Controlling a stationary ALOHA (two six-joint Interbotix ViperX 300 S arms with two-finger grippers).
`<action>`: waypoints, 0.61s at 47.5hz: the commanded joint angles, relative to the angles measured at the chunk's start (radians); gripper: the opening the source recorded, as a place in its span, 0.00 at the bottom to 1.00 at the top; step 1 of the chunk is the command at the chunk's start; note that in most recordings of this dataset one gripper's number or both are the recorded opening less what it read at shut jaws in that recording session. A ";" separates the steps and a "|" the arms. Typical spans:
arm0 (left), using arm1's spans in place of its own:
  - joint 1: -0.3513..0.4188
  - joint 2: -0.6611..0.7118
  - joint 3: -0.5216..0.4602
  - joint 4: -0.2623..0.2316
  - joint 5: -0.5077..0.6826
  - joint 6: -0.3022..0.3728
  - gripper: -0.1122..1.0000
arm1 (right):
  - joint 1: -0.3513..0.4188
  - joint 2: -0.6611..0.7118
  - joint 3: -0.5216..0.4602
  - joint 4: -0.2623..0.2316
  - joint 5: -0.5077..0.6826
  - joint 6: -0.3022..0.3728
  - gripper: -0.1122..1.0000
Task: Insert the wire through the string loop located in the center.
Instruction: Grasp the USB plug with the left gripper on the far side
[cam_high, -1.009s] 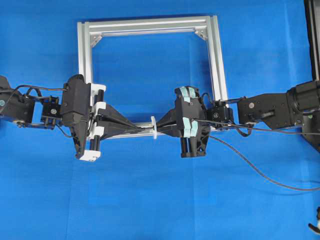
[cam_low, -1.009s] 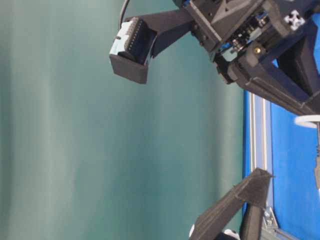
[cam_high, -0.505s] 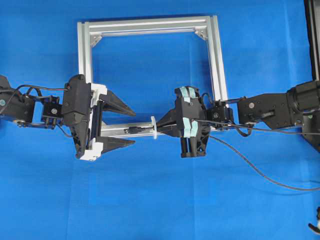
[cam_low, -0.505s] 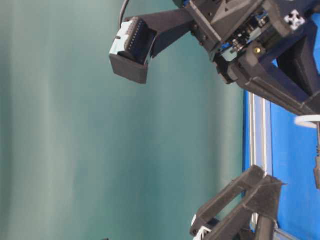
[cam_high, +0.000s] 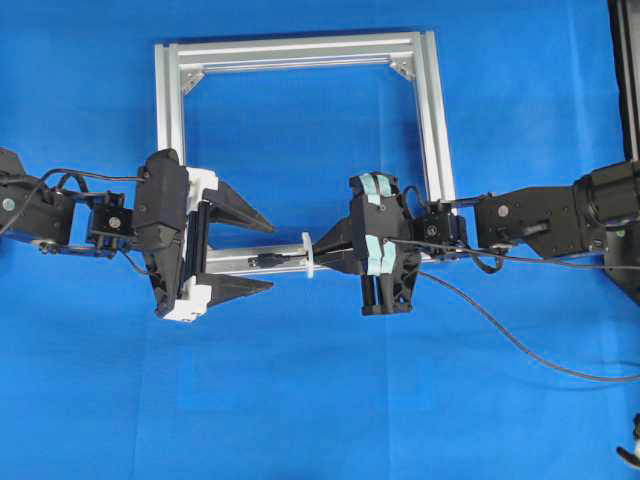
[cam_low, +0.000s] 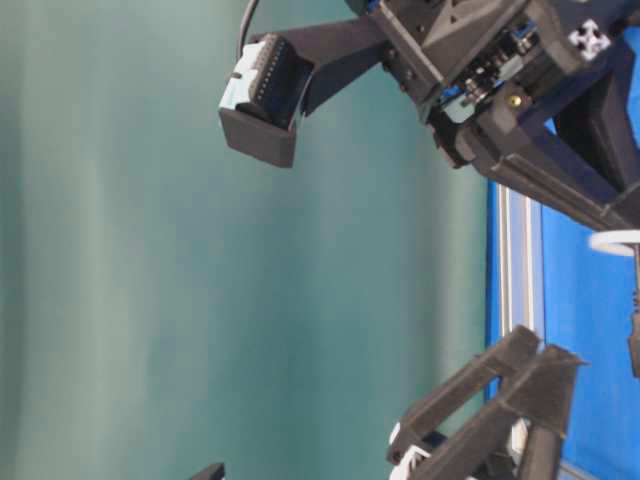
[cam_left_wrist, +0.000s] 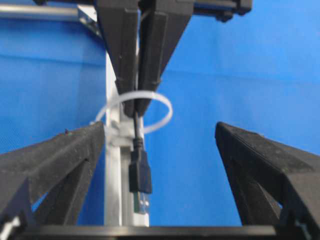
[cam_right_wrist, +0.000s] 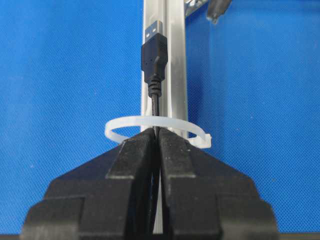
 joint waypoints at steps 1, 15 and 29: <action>0.002 -0.009 -0.021 0.003 0.009 -0.002 0.94 | 0.002 -0.015 -0.015 -0.002 -0.003 0.000 0.08; 0.002 0.037 -0.029 0.003 0.086 -0.002 0.94 | 0.002 -0.015 -0.015 -0.002 -0.003 0.000 0.08; 0.000 0.110 -0.055 0.003 0.107 -0.002 0.94 | 0.002 -0.015 -0.015 -0.002 -0.003 0.000 0.08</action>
